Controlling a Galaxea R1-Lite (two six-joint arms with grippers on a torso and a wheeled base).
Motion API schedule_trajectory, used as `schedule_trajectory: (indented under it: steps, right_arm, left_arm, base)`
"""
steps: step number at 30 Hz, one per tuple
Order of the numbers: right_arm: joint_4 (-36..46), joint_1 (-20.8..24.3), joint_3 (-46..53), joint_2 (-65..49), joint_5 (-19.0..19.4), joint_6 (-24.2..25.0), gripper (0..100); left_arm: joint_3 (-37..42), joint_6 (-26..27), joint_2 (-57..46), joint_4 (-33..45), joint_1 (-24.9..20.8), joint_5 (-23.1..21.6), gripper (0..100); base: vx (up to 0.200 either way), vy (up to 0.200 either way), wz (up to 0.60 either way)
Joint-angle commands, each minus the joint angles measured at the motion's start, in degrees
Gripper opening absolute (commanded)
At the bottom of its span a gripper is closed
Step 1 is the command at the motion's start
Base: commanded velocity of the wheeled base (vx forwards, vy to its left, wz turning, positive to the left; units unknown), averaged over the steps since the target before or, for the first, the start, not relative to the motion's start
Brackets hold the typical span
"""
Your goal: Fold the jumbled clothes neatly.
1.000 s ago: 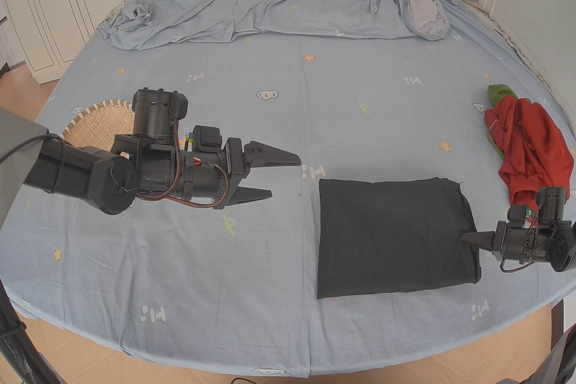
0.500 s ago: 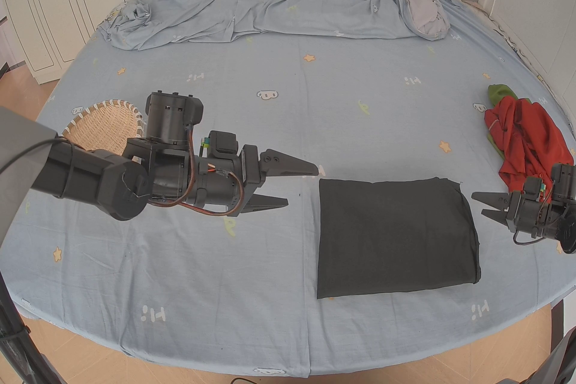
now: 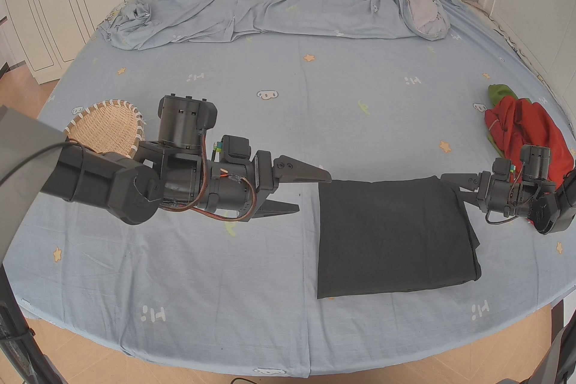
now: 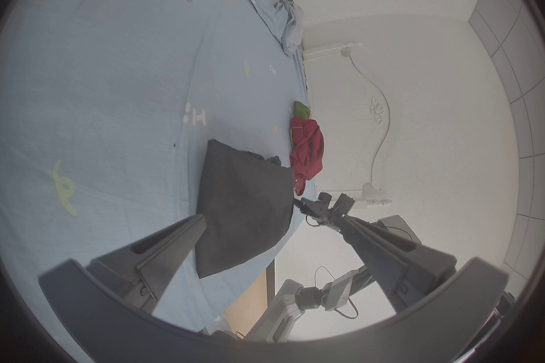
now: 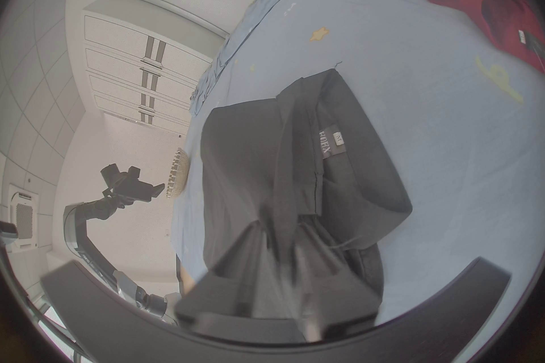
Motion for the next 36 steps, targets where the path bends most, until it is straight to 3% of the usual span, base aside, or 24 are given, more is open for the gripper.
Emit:
schedule_trajectory:
  steps: [1,25,36]
  right_arm:
    - [0.01,-0.10,-0.76,1.50,-0.02,-0.01,0]
    - [0.10,-8.62,-0.06,-2.10,-0.02,-0.19,0]
    - [0.01,-6.34,-1.20,1.50,-0.55,-0.28,0]
  left_arm:
    - [0.04,-0.63,0.18,-0.03,0.15,0.00,100]
    - [-0.13,-2.03,0.45,-1.87,0.50,0.08,100]
    - [0.13,-2.03,0.53,-1.87,0.59,0.08,100]
  base:
    - [0.000,0.000,0.00]
    - [0.000,0.000,0.00]
    - [0.000,0.000,0.00]
